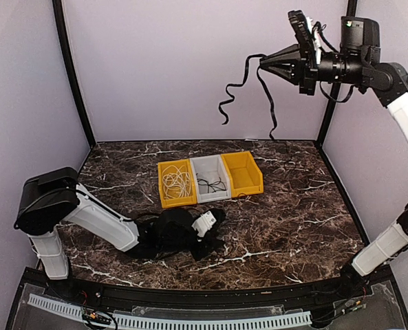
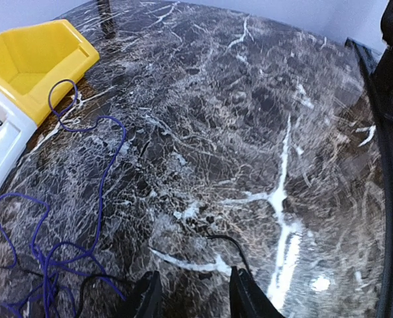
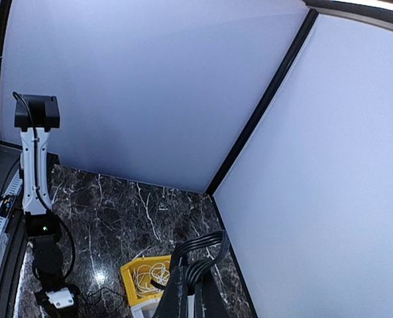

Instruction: Untangle the cables

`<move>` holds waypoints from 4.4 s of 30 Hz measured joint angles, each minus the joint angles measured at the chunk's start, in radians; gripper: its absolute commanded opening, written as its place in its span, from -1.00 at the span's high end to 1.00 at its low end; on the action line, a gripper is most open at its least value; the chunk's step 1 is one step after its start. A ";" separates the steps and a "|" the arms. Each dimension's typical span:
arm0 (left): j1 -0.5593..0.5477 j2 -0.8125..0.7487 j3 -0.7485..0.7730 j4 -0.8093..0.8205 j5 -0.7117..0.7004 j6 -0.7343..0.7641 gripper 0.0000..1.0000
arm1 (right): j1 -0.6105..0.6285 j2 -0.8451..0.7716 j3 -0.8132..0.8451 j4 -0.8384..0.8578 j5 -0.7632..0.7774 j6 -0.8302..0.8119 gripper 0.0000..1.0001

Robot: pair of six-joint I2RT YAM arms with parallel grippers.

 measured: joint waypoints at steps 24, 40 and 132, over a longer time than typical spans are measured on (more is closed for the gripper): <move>-0.046 -0.903 -0.383 -0.221 -0.248 -0.237 -0.10 | 0.000 0.287 -0.167 0.307 0.173 0.109 1.00; -0.046 -1.010 -0.439 -0.312 -0.397 -0.307 -0.17 | 0.000 0.387 -0.026 0.360 0.272 0.132 1.00; -0.046 -0.764 -0.360 -0.310 -0.496 -0.331 -0.43 | 0.116 0.372 -0.528 0.346 0.687 0.095 0.07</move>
